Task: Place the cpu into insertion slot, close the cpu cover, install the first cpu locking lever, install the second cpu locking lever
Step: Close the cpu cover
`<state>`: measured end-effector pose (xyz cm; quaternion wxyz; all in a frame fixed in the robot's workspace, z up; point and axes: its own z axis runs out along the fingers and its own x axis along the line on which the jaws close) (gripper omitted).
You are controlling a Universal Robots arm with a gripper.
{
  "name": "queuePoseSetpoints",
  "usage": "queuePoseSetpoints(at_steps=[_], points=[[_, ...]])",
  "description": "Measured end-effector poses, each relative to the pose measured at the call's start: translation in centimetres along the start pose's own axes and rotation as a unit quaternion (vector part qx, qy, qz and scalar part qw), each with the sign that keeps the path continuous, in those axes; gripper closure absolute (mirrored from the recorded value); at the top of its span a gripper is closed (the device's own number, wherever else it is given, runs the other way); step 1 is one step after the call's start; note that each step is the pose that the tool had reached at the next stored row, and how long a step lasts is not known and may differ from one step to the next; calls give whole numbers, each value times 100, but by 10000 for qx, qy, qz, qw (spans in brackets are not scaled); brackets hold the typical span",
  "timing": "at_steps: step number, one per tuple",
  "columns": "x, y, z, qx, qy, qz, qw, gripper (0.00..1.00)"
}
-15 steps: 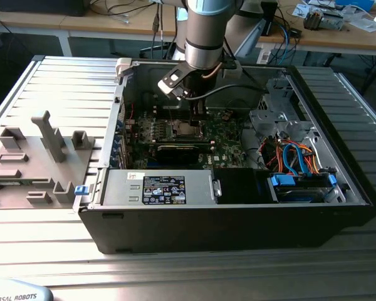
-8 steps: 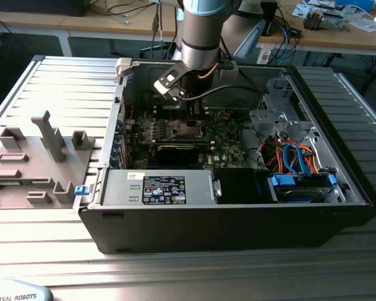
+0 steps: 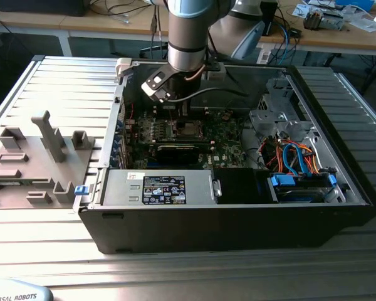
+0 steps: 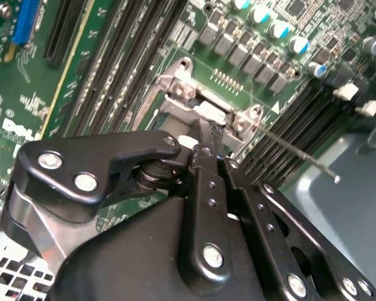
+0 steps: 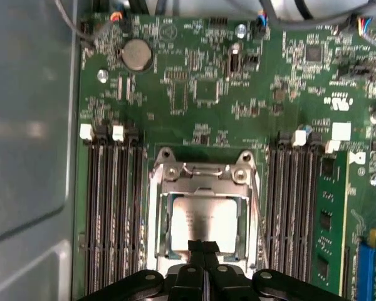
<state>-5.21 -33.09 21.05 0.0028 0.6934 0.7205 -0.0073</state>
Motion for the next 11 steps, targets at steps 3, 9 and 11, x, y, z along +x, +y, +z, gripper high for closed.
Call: queuePoseSetpoints(at_steps=[3,9,11], points=[[0,-10,55,1,-3,-1,10000,89],[0,52,50,0,3,-1,10000,89],[-3,93,34,7,1,-1,10000,89]])
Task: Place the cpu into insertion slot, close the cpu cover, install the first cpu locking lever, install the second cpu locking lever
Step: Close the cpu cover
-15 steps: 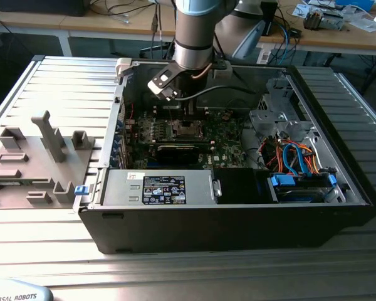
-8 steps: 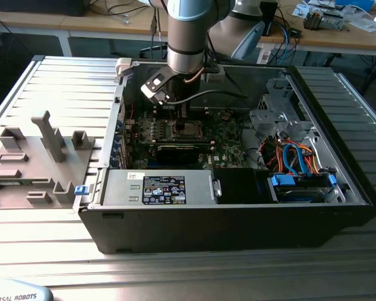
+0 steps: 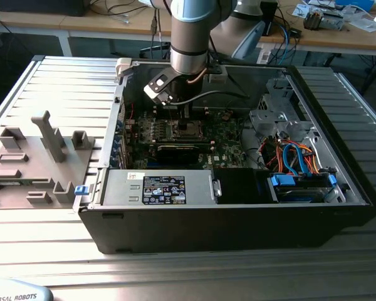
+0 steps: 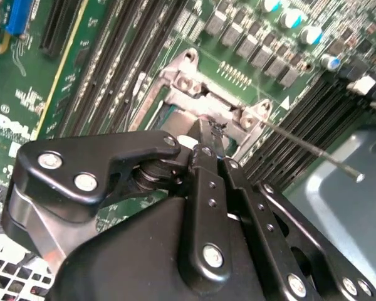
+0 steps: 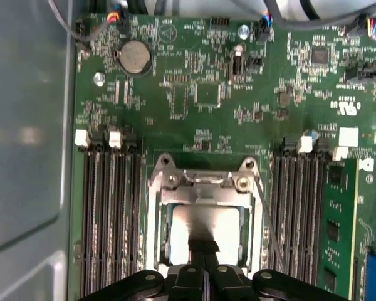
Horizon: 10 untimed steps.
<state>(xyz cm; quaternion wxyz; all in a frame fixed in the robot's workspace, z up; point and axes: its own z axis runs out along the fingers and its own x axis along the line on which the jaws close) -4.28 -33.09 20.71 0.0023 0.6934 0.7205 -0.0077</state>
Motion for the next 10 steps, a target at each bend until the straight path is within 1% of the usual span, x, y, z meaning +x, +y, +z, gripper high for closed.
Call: queuePoseSetpoints(at_steps=[1,3,7,10], points=[[-1,19,-29,3,0,0,10000,89],[-3,32,-76,6,0,0,10000,89],[-3,44,-99,9,0,0,10000,89],[-4,47,-147,10,0,0,10000,89]])
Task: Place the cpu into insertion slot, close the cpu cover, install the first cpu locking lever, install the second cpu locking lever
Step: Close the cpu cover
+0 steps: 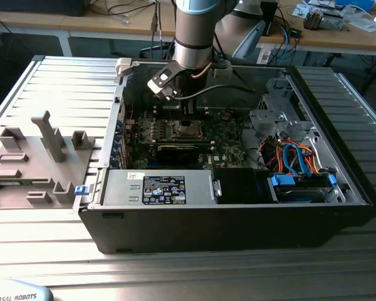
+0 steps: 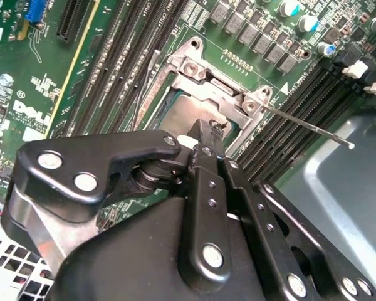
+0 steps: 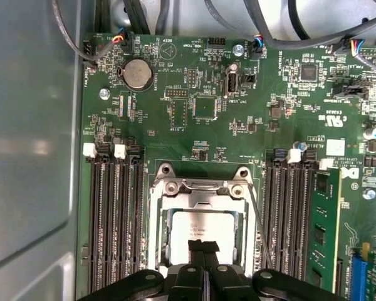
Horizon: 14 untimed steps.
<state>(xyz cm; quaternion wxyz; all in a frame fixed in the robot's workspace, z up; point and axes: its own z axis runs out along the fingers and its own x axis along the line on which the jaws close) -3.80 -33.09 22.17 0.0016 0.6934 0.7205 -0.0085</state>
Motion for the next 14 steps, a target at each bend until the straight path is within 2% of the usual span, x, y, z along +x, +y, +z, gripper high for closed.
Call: queuePoseSetpoints(at_steps=[14], points=[[-2,-1,-111,0,0,0,10000,89]])
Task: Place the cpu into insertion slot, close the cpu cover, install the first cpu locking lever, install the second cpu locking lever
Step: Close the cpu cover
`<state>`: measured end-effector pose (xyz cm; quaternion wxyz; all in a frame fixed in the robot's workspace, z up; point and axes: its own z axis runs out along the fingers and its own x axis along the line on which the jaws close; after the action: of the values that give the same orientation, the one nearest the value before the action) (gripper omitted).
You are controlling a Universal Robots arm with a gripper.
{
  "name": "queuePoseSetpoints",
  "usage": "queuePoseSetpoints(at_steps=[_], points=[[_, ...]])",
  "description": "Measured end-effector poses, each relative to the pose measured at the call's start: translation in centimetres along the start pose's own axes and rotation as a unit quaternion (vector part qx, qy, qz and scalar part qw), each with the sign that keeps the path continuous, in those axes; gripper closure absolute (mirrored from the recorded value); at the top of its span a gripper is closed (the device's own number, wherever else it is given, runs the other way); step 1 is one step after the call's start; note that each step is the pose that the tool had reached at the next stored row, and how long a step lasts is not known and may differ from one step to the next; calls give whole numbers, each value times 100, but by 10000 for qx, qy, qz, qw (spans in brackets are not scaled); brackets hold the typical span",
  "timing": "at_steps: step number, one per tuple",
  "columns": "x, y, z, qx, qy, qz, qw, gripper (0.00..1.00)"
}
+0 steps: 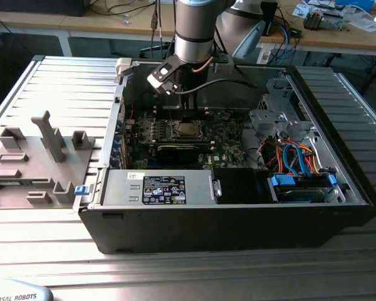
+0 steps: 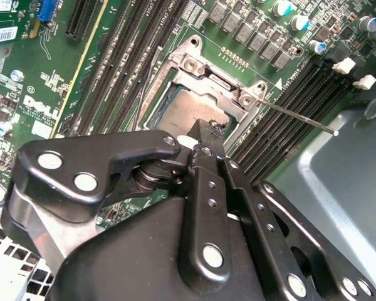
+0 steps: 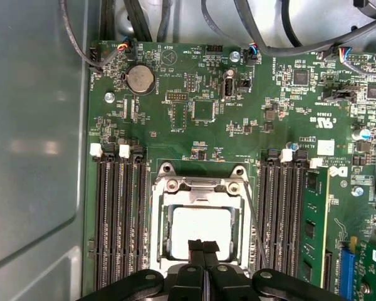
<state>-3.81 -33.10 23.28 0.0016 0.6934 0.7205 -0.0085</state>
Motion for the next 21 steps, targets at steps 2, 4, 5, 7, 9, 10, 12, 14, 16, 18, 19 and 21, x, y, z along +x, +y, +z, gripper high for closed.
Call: queuePoseSetpoints(at_steps=[2,4,5,7,9,10,12,14,16,18,19,21], points=[[0,0,-11,0,0,0,10000,89],[0,0,-24,0,0,0,10000,89],[0,0,-30,0,0,0,10000,89],[-1,0,-45,0,0,0,10000,89],[-1,-1,-66,0,0,0,10000,89],[-1,-1,-85,0,0,0,10000,89],[-2,-1,-121,0,0,0,10000,89],[-2,-2,-176,0,0,0,10000,89],[-3,-2,-202,0,-1,0,10000,89],[-3,-2,-226,0,0,0,10000,89],[-3,-2,-246,0,0,0,10000,89],[-4,-3,-269,0,0,0,10000,89]])
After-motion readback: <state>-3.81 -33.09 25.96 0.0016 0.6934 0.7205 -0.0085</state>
